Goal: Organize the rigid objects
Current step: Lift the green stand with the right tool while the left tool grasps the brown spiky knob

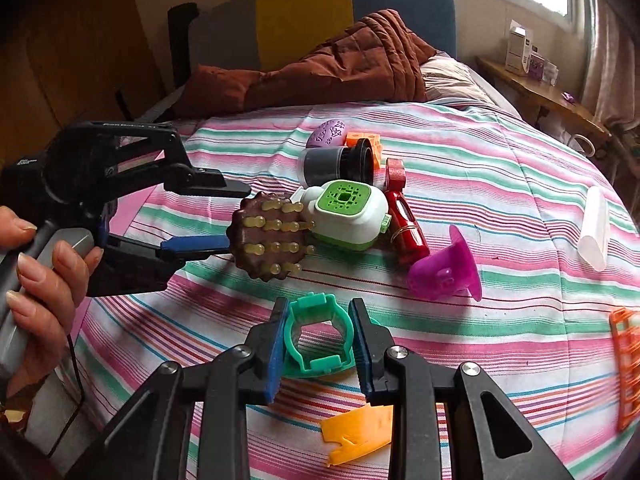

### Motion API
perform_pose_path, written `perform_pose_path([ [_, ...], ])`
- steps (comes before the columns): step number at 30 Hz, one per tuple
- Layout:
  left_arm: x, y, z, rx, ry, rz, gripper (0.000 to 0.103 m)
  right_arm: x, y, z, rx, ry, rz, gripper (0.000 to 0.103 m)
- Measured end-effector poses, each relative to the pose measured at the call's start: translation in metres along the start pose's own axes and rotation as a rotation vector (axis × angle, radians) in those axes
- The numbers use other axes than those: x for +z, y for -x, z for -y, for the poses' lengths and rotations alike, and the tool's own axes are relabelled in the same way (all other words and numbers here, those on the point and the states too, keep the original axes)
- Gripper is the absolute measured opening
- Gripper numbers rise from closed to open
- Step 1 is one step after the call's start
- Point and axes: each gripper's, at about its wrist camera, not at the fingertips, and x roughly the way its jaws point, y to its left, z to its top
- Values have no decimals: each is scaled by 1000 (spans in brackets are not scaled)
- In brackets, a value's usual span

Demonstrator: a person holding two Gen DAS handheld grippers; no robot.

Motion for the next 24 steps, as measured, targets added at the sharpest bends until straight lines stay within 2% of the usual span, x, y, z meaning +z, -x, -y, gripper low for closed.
perform_pose_path([
  [3,3,-3,-3,-19,49,11,42,0,-1,1,8,-12,-5,30],
  [7,6,-14,0,14,65,39,43,-1,0,-2,8,-3,-5,30],
  [8,7,-15,-2,44,82,58,41,-1,0,-2,7,-2,-5,30],
  [9,7,-17,-7,45,120,68,33,-2,0,-2,6,-2,-7,30],
  [11,8,-21,-11,21,176,78,32,-2,-1,-2,11,-6,-14,30],
  [14,12,-29,-2,41,140,73,29,-1,-3,-2,9,-7,-17,30],
  [15,13,-32,0,56,128,71,23,-1,-2,-2,9,-5,-16,30],
  [17,14,-36,6,70,88,64,23,-1,-2,-2,7,-6,-15,30],
  [21,12,-38,16,71,-30,30,23,0,-1,0,2,-9,-7,30],
  [24,4,-28,28,51,-164,35,22,0,0,2,-1,-17,-2,30],
])
